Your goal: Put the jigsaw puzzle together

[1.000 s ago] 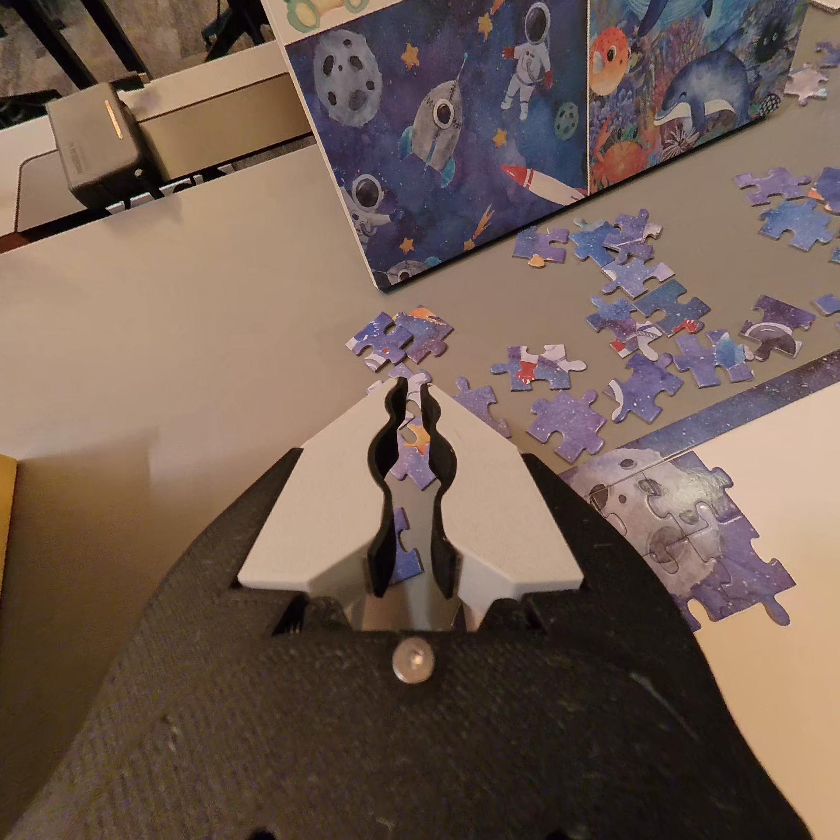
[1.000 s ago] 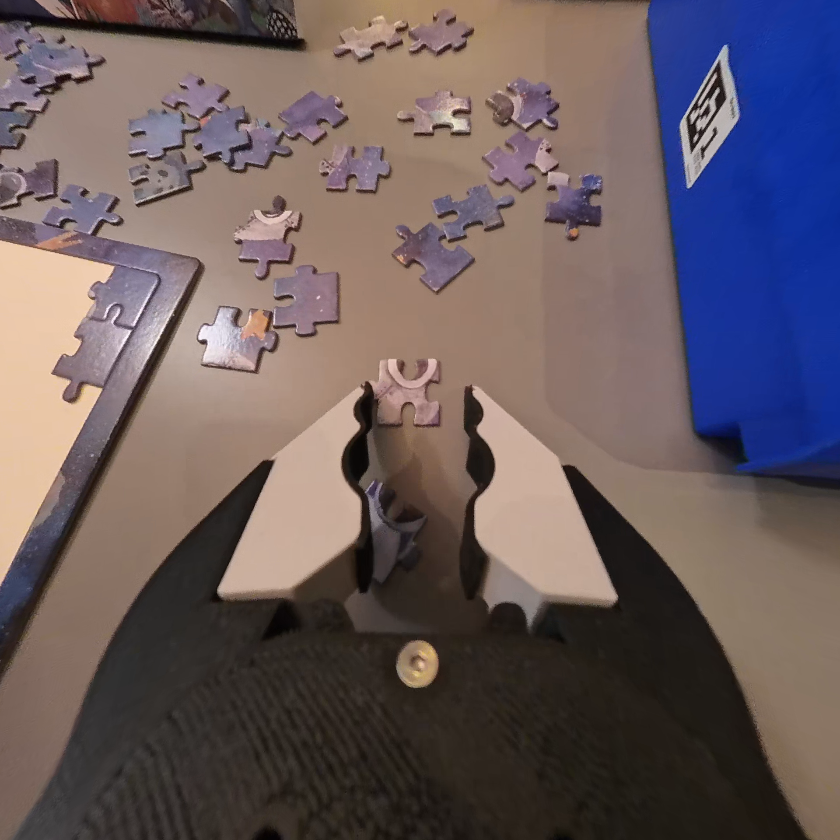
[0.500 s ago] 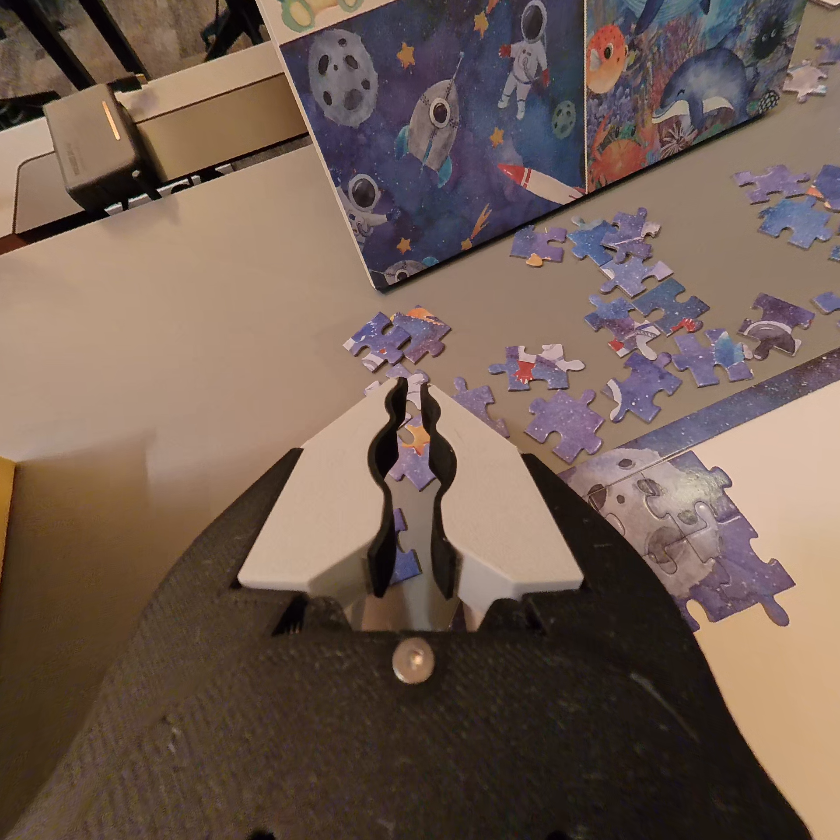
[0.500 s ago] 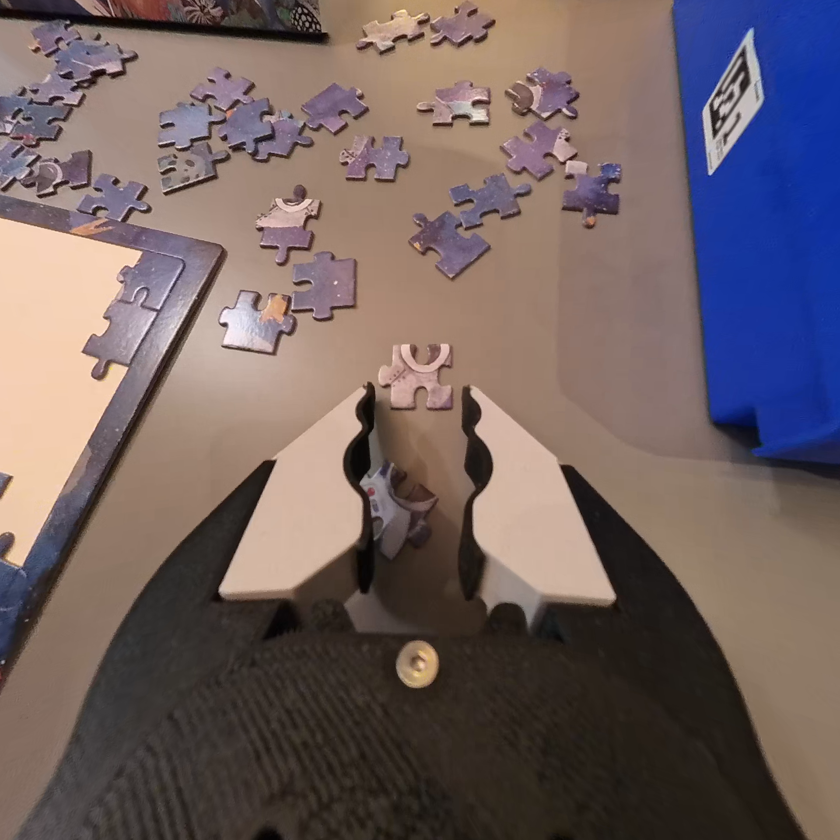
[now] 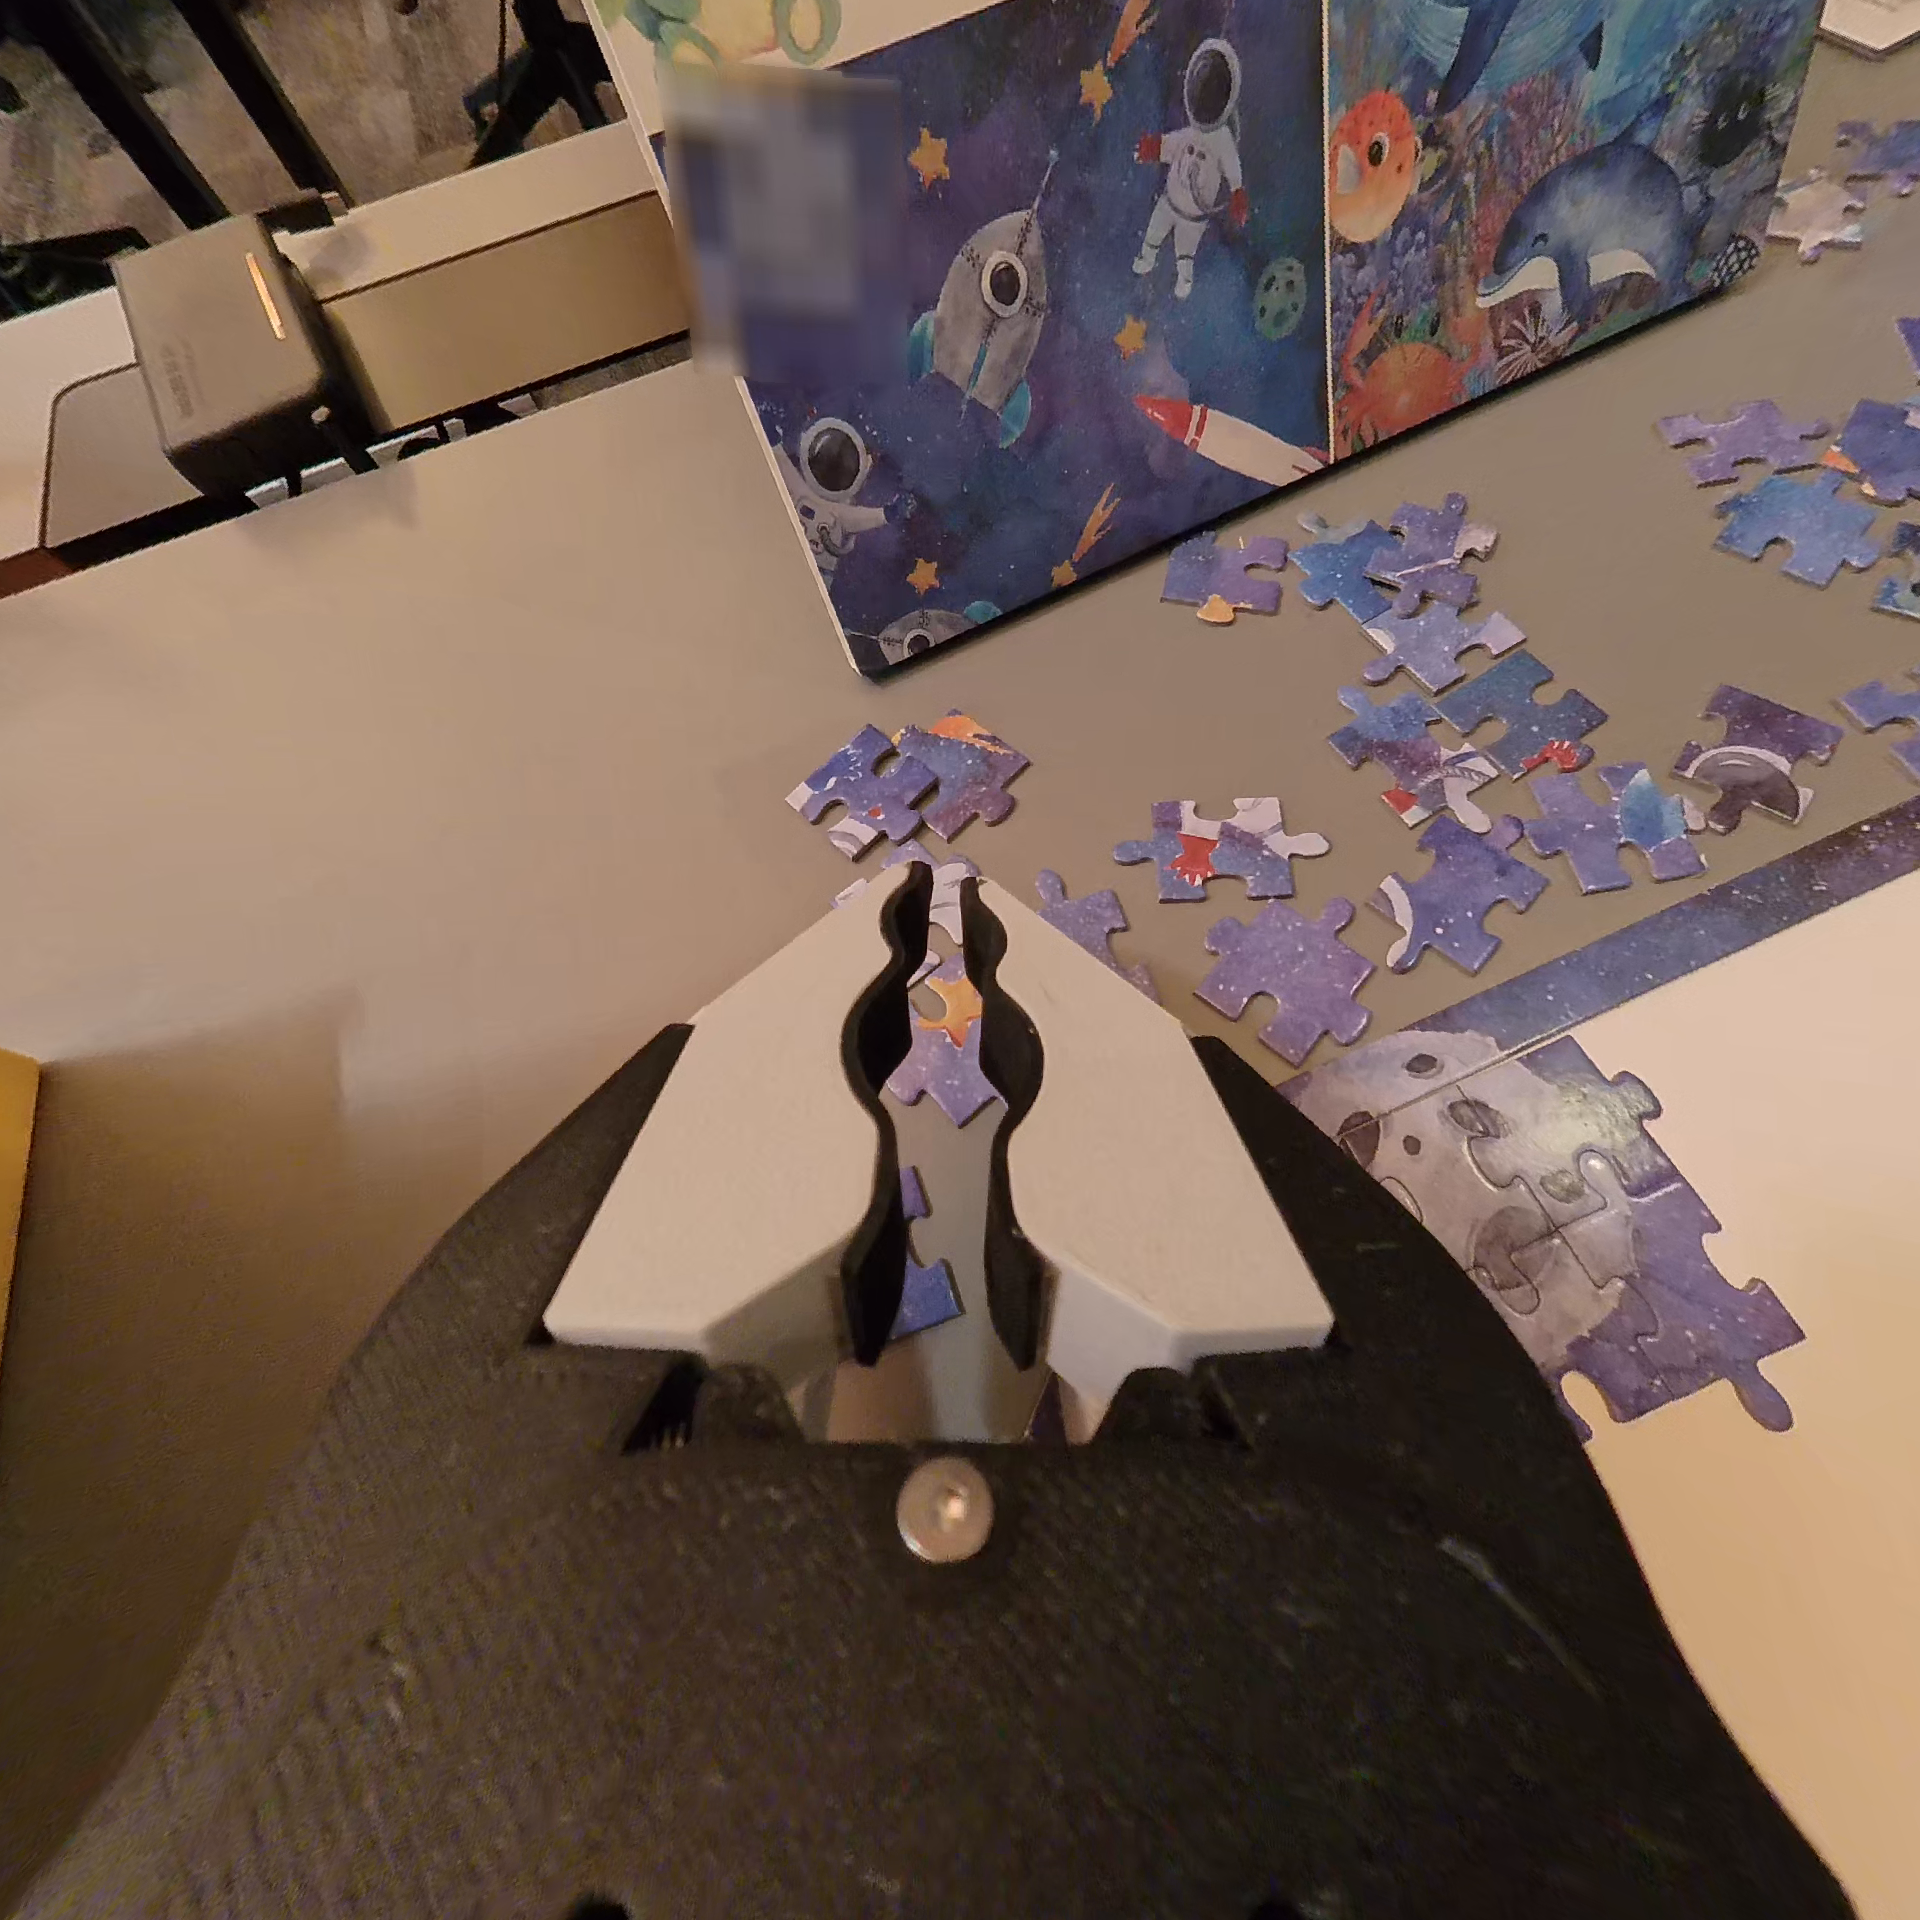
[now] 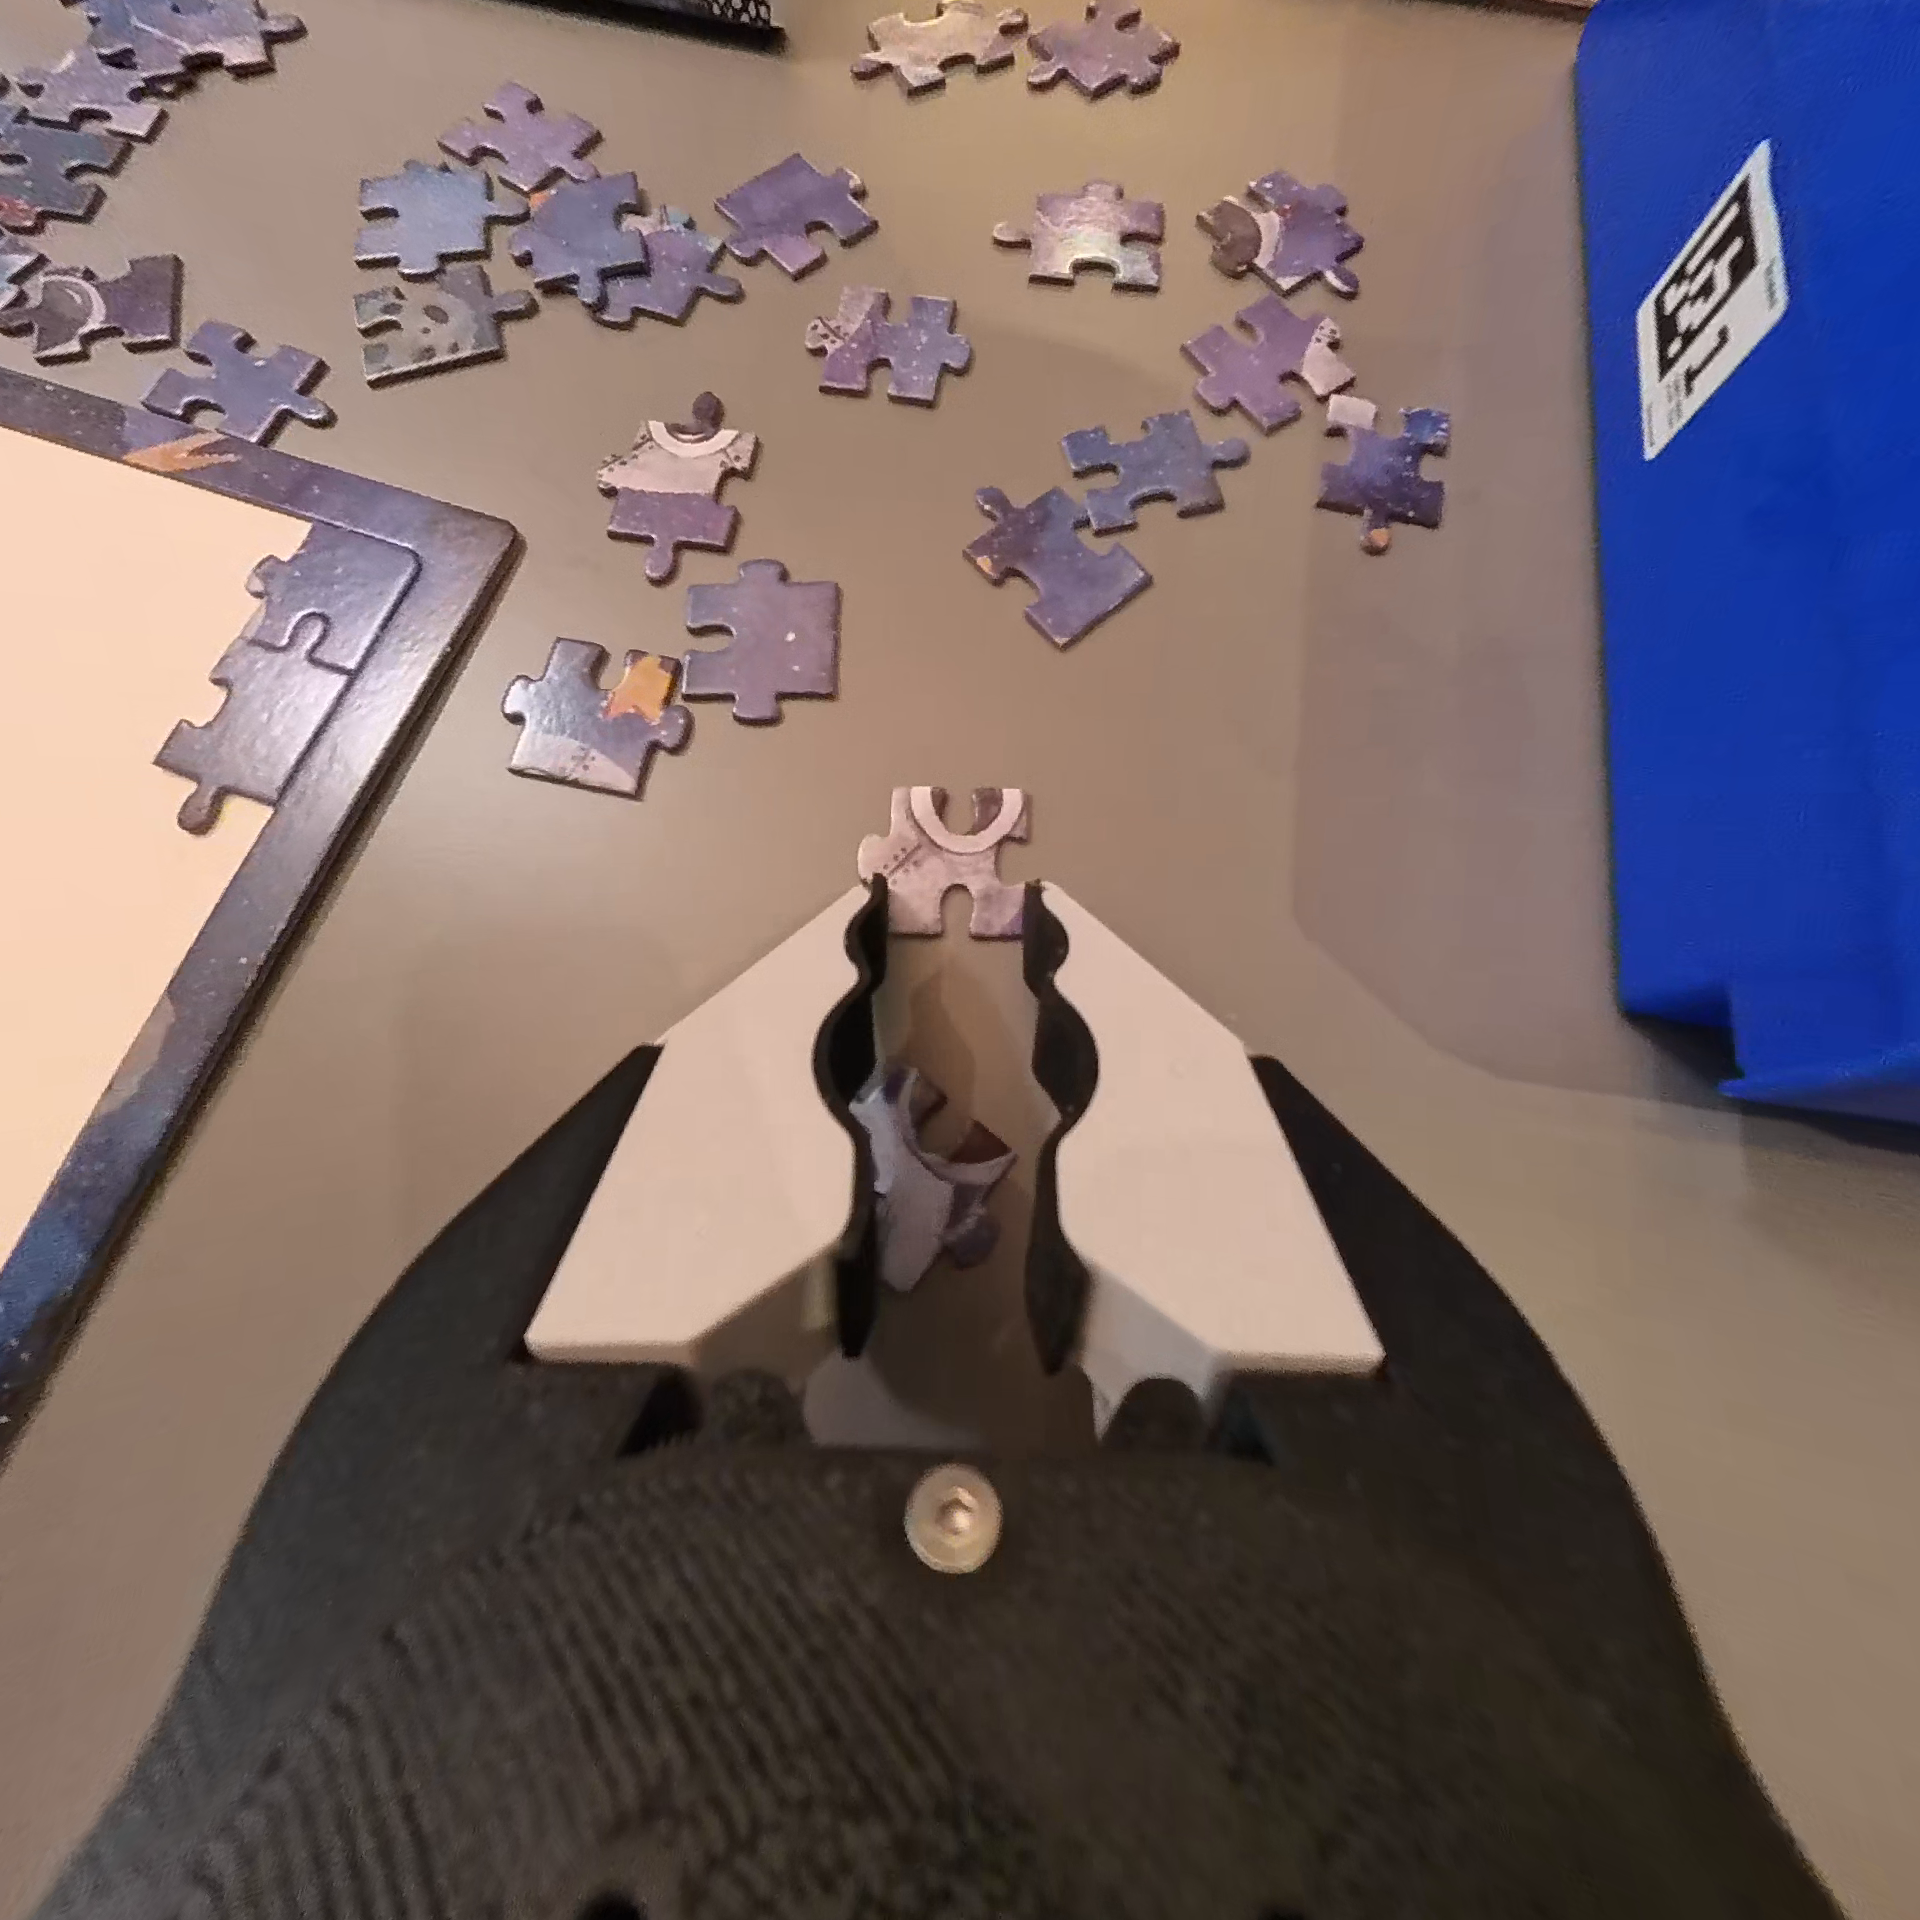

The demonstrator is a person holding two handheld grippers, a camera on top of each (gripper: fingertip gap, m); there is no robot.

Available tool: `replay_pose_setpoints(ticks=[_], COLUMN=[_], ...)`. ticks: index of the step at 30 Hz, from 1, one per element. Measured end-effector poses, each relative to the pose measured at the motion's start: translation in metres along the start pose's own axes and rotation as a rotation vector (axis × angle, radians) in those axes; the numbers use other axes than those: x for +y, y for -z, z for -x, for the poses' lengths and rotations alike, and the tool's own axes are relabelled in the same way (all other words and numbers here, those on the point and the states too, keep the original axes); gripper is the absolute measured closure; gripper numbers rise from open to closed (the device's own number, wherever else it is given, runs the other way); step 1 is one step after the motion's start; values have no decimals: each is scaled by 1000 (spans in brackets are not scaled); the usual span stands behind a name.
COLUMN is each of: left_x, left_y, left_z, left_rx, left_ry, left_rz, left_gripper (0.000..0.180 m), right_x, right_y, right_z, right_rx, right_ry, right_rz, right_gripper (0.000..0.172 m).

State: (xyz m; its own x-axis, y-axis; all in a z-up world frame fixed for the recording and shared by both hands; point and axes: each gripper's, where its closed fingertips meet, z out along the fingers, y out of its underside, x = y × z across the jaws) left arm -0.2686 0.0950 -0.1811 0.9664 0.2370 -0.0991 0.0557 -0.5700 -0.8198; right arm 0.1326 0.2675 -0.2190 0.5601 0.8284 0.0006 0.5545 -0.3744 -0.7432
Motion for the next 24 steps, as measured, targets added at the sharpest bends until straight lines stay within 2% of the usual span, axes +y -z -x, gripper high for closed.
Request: replay_pose_setpoints(ticks=[1, 3, 4, 13, 16, 21, 24], left_x=[0, 0, 0, -1, -1, -1, -1], left_y=[0, 0, 0, 0, 1, 1, 1], left_z=[0, 0, 0, -1, -1, -1, -1], left_rx=[0, -1, 0, 3, 5, 6, 6], left_ry=[0, 0, 0, -1, 0, 1, 1], left_rz=[0, 1, 1, -3, -5, -7, -8], left_gripper=[177, 177, 177, 177, 177, 177, 177], right_x=[-1, -6, -8, -9, -5, -7, -6], right_y=[0, 3, 4, -1, -6, -7, -6], right_z=[1, 4, 5, 2, 1, 2, 3], right_rx=[-4, -9, -9, 2, 30, 25, 15], right_ry=[4, 15, 18, -12, 9, 10, 6], right_rz=[-6, -28, -34, -37, -9, -9, -11], right_gripper=[148, 164, 163, 133, 131, 146, 148])
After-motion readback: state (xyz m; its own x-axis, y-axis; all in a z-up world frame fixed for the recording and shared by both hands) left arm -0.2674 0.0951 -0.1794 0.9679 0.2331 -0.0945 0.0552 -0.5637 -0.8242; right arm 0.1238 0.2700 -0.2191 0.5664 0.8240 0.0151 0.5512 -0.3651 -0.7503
